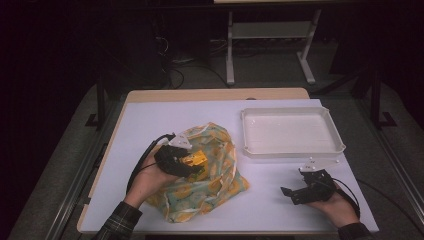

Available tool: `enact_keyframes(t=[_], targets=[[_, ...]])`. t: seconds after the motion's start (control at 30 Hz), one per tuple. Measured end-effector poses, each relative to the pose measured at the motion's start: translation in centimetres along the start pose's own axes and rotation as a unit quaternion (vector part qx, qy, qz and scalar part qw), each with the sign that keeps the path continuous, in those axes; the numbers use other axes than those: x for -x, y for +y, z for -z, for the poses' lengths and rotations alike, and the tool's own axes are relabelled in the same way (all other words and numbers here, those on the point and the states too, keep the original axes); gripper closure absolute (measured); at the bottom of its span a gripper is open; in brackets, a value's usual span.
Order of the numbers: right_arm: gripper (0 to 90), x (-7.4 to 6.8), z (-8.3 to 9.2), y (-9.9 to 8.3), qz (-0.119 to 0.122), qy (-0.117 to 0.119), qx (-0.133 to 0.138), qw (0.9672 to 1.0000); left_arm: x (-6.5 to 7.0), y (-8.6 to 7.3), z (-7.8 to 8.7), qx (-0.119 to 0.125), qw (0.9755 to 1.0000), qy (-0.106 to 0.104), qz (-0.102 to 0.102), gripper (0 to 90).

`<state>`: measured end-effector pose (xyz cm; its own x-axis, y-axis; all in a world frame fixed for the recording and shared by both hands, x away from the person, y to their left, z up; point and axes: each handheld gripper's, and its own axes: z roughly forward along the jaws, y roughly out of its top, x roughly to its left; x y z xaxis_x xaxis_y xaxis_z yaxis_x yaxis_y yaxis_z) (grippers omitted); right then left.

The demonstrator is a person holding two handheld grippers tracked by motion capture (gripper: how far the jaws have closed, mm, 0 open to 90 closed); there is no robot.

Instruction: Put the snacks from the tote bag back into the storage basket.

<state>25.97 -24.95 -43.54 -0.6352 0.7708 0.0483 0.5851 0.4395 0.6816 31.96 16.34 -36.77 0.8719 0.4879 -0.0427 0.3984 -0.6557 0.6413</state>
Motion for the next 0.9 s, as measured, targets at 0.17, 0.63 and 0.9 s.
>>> enact_keyframes(t=[0.17,0.63,0.9], targets=[[5.5,-0.1,0.0,0.0,-0.001,0.000,-0.002,1.0000,-0.3,0.3,0.4,0.005,1.0000,-0.002,0.006,51.3],[5.4,-0.2,0.0,0.0,-0.001,0.003,-0.001,1.0000,-0.5,2.7,1.5,0.021,0.9997,0.008,0.008,51.3],[5.5,-0.2,0.1,0.0,-0.002,0.004,0.002,1.0000,-0.6,4.0,1.8,0.028,0.9995,0.010,0.010,51.3]])
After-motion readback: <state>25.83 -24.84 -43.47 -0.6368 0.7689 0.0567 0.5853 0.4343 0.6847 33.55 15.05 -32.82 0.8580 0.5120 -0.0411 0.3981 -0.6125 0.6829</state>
